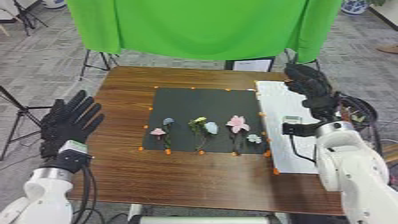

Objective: Arrange flowers

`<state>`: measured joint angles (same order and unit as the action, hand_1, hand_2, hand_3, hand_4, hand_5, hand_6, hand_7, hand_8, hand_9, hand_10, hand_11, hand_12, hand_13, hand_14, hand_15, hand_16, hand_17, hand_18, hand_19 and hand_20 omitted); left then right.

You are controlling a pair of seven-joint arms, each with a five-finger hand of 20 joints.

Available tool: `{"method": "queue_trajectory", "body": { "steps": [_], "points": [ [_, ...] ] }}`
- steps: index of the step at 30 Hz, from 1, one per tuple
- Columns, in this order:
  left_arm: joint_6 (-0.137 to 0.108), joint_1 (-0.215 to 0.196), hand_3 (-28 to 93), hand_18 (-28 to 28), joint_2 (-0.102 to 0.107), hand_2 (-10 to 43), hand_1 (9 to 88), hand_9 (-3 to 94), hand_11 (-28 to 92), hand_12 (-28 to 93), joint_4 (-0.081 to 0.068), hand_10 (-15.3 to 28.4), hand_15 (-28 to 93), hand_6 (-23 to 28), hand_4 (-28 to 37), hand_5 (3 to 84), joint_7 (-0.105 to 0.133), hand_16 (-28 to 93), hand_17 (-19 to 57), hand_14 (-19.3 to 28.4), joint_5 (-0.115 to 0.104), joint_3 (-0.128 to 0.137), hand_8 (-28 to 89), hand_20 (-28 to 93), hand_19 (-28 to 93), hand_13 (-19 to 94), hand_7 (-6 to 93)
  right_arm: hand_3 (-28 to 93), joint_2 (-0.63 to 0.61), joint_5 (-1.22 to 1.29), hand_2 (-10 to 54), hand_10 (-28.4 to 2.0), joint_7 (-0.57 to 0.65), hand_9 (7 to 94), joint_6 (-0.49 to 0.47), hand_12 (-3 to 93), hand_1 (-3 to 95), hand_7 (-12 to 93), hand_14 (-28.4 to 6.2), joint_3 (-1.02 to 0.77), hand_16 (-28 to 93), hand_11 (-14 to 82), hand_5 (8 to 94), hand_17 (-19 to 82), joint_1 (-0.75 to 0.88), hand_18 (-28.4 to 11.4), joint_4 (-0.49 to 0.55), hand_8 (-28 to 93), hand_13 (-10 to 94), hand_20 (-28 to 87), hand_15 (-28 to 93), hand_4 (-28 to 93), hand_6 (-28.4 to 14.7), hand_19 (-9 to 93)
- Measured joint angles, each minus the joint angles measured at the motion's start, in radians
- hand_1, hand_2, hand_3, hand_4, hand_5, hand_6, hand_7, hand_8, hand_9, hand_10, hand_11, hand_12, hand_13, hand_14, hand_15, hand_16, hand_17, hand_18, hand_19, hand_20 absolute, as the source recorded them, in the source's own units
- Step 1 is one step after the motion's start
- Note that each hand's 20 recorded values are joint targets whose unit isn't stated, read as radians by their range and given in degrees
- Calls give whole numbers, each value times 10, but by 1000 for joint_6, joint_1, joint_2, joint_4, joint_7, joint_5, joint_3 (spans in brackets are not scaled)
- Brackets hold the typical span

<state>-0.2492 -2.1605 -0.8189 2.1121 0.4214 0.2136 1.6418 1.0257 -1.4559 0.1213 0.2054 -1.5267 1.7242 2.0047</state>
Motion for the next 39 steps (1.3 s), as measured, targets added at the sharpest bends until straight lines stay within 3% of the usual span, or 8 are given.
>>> {"method": "queue_trajectory", "body": {
  "steps": [10, 20, 26, 30, 34, 39],
  "points": [
    [1, 7, 715, 140, 1, 143, 227, 296, 122, 99, -5, 138, 222, 79, -283, 383, 16, -53, -60, 133, 6, 3, -70, 86, 283, 197, 73, 778, 5, 495, 115, -133, -64, 380, -60, 113, 54, 88, -173, -28, 221, 35, 383, 171, 39, -181, 40, -97, 326, 220, 108, -280, -42, 283],
    [0, -21, 715, 140, 0, 142, 228, 297, 124, 97, 0, 137, 224, 80, -283, 386, 35, -51, -59, 135, 6, 36, -70, 86, 283, 198, 74, 777, 14, 485, 114, -132, -64, 382, -86, 112, 52, 88, -173, -44, 229, 36, 390, 169, 44, -182, 53, -95, 330, 217, 100, -279, -44, 277],
    [-5, -25, 716, 140, 3, 143, 228, 307, 130, 100, 0, 140, 236, 81, -283, 391, 49, -48, -59, 143, 2, 40, -70, 87, 284, 201, 75, 775, 17, 484, 114, -139, -61, 383, -93, 110, 52, 90, -171, -57, 231, 35, 395, 170, 50, -182, 62, -97, 332, 217, 99, -276, -43, 274],
    [-21, -26, 722, 140, 5, 143, 230, 321, 144, 103, 5, 145, 254, 85, -283, 405, 63, -46, -59, 149, -6, 42, -70, 87, 285, 206, 86, 775, 18, 485, 113, -135, -55, 380, -102, 110, 54, 90, -171, -57, 233, 35, 397, 170, 49, -182, 62, -96, 331, 217, 97, -275, -44, 273],
    [-57, -26, 722, 140, 5, 143, 232, 324, 149, 100, 15, 146, 260, 87, -283, 409, 76, -52, -58, 149, -24, 36, -73, 87, 286, 210, 89, 779, 18, 478, 112, -143, -53, 378, -114, 111, 59, 92, -171, -44, 234, 35, 398, 169, 36, -182, 58, -96, 331, 217, 96, -270, -42, 272],
    [-60, -27, 722, 140, 3, 143, 233, 328, 150, 96, 16, 148, 261, 86, -283, 412, 80, -58, -57, 148, -28, 33, -75, 87, 287, 212, 87, 789, 20, 466, 93, -145, -48, 377, -131, 113, 76, 103, -172, -38, 237, 35, 410, 169, 20, -182, 59, -95, 332, 218, 98, -256, -39, 272]
  ]
}}
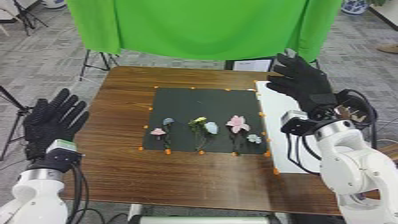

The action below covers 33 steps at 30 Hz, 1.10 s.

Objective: Arrange flowers

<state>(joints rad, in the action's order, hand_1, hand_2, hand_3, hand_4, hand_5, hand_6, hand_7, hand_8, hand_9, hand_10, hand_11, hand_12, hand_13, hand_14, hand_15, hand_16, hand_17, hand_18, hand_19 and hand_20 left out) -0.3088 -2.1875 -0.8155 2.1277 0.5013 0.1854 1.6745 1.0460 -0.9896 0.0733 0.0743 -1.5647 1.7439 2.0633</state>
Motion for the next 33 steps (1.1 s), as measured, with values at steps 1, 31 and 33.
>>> {"method": "queue_trajectory", "body": {
  "steps": [1, 31, 33],
  "points": [
    [1, 0, 721, 140, -1, 143, 233, 330, 150, 96, 0, 147, 261, 87, -283, 413, 0, -59, -57, 148, 1, 0, -76, 86, 288, 213, 85, 791, 0, -1, 88, -145, 1, 378, -2, 113, 78, 105, -171, -1, 237, 35, 411, 168, 0, -182, 1, -97, 332, 219, 98, -256, -39, 273],
    [6, 31, 720, 141, 36, 144, 233, 330, 146, 94, -6, 145, 261, 85, -283, 412, 35, -62, -57, 148, -20, -1, -74, 85, 290, 217, 81, 782, -22, -12, 90, -156, 19, 379, -10, 114, 84, 108, -171, 43, 236, 34, 414, 167, -58, -184, 9, -99, 335, 217, 101, -256, -40, 279],
    [7, 33, 721, 141, 34, 144, 233, 330, 146, 94, -6, 145, 260, 84, -283, 412, 35, -62, -58, 148, -17, -4, -74, 85, 290, 217, 81, 783, -22, -12, 89, -155, 20, 378, -9, 114, 85, 108, -171, 38, 236, 34, 413, 167, -50, -184, 11, -99, 335, 217, 101, -256, -40, 279]
  ]
}}
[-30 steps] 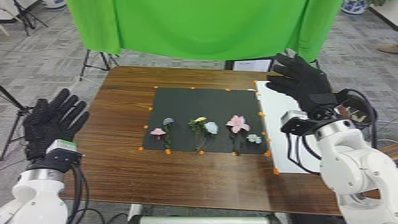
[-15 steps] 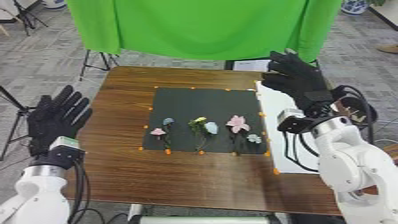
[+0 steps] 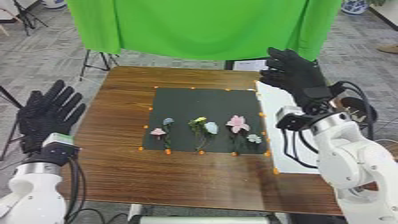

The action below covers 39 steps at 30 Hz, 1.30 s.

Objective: Arrange flowers

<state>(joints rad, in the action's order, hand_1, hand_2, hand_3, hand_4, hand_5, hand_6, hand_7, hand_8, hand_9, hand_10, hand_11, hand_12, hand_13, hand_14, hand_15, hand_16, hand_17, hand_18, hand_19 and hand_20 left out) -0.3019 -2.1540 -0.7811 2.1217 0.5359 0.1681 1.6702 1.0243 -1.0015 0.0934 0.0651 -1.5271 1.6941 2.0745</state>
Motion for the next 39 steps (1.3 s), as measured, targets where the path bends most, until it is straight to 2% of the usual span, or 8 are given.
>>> {"method": "queue_trajectory", "body": {
  "steps": [8, 13, 39],
  "points": [
    [11, -12, 720, 142, -16, 144, 233, 329, 146, 94, 3, 145, 258, 83, -283, 410, -12, -60, -58, 148, 19, 7, -74, 85, 291, 215, 82, 785, 2, -2, 88, -153, 6, 378, -8, 115, 84, 108, -171, -4, 235, 34, 413, 167, 12, -184, 0, -99, 335, 216, 103, -256, -39, 279],
    [13, -18, 720, 141, -23, 145, 233, 329, 147, 95, 5, 145, 259, 83, -283, 410, -18, -59, -58, 149, 23, 7, -74, 85, 291, 215, 82, 784, 5, -2, 88, -152, 9, 379, -9, 115, 85, 108, -171, -16, 234, 34, 413, 167, 26, -185, 4, -99, 336, 216, 104, -256, -40, 279],
    [16, -37, 721, 142, -23, 144, 233, 329, 146, 95, 19, 145, 258, 82, -283, 410, -5, -58, -59, 149, 22, 15, -74, 84, 292, 215, 82, 782, 24, -6, 88, -151, 19, 386, -30, 114, 87, 109, -171, -27, 232, 36, 416, 167, 43, -185, 17, -99, 342, 216, 104, -256, -39, 281]
  ]
}}
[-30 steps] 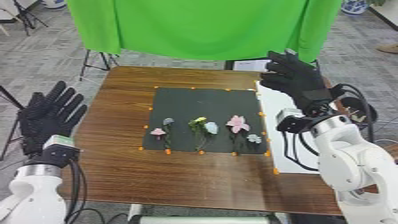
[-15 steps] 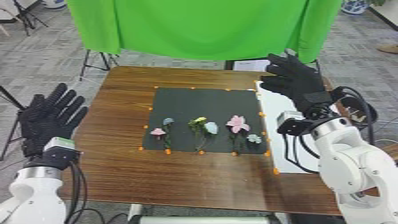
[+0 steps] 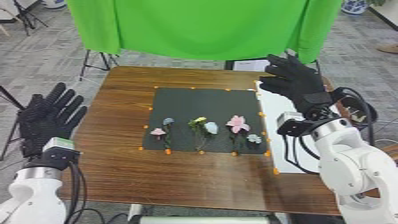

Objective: Arrange flowers

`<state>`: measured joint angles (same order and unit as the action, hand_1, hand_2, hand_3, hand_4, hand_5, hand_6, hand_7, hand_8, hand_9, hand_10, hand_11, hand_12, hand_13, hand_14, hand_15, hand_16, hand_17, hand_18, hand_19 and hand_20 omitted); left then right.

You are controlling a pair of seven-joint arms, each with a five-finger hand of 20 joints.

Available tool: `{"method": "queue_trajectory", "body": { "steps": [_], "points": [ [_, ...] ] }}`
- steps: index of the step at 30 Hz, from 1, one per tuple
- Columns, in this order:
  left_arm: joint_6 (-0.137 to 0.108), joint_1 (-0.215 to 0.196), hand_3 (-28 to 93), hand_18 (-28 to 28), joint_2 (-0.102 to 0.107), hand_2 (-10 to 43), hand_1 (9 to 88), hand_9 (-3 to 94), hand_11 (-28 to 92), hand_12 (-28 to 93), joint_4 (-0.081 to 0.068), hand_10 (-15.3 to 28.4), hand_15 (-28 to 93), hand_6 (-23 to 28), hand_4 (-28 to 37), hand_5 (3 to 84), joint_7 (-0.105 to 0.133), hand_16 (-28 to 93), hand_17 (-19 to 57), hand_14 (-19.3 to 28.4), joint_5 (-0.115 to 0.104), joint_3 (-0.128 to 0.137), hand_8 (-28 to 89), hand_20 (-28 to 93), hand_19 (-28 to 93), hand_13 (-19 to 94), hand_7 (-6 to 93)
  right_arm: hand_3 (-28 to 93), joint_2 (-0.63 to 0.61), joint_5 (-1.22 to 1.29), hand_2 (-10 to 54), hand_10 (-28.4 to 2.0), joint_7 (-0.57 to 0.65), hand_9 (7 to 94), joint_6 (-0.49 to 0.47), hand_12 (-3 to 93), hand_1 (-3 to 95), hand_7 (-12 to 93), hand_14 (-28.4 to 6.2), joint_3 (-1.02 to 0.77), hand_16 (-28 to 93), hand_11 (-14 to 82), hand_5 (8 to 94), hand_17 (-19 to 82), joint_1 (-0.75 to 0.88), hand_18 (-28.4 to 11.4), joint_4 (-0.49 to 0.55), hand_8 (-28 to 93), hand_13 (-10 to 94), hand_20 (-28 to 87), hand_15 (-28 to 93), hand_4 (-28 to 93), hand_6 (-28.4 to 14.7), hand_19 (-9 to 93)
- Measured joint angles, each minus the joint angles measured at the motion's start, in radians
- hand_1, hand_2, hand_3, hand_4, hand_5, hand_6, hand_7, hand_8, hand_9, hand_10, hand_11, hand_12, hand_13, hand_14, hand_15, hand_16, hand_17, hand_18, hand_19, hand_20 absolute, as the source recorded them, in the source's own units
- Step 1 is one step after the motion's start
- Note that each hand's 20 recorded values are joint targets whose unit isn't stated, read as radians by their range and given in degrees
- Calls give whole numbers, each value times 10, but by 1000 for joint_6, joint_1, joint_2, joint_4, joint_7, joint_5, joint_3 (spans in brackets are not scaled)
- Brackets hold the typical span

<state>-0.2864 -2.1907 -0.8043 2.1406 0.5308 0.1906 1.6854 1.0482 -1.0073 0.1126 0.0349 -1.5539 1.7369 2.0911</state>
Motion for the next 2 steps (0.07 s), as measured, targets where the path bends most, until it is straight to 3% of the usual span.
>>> {"method": "queue_trajectory", "body": {
  "steps": [2],
  "points": [
    [0, -3, 721, 142, 0, 143, 233, 329, 146, 94, 1, 145, 258, 82, -283, 410, 2, -59, -59, 149, 0, 2, -74, 85, 293, 215, 82, 781, 2, 0, 88, -151, 1, 387, -1, 115, 87, 110, -170, -1, 232, 36, 416, 167, 1, -185, 0, -99, 344, 215, 105, -256, -39, 280]
  ]
}}
